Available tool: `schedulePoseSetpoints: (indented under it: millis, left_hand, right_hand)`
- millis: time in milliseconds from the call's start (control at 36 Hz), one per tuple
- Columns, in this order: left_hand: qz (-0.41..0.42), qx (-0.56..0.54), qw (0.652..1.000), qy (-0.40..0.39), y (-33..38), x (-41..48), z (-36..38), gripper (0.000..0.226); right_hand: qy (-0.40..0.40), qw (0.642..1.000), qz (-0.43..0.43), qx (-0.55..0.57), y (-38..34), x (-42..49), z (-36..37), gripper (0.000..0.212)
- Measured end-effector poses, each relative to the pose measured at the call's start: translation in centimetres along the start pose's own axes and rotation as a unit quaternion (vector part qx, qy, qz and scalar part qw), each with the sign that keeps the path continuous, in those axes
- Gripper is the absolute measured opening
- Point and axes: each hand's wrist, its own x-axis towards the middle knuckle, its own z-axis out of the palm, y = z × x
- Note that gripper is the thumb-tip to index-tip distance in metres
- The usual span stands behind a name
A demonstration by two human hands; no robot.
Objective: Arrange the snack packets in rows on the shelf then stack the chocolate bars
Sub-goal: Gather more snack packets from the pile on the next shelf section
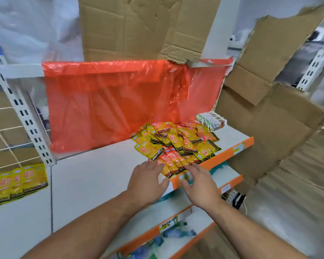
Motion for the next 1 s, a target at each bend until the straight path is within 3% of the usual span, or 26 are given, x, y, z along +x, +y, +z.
schedulePoseSetpoints:
  millis: [306, 750, 1000]
  left_hand:
    - [-0.012, -0.044, 0.997, 0.063, -2.3, 12.0, 0.4, 0.054]
    - [-0.049, -0.049, 0.997, 0.025, -5.3, 21.6, 1.7, 0.059]
    - [-0.143, -0.137, 0.980, 0.010, -4.1, 22.0, 1.3, 0.033]
  right_hand:
    - [0.030, 0.999, 0.009, 0.006, -0.3, 11.9, -1.7, 0.042]
    - [-0.033, 0.968, 0.112, 0.221, -1.3, 26.4, 1.3, 0.017]
    - [-0.077, 0.929, 0.156, 0.327, -0.8, 29.9, 2.3, 0.032]
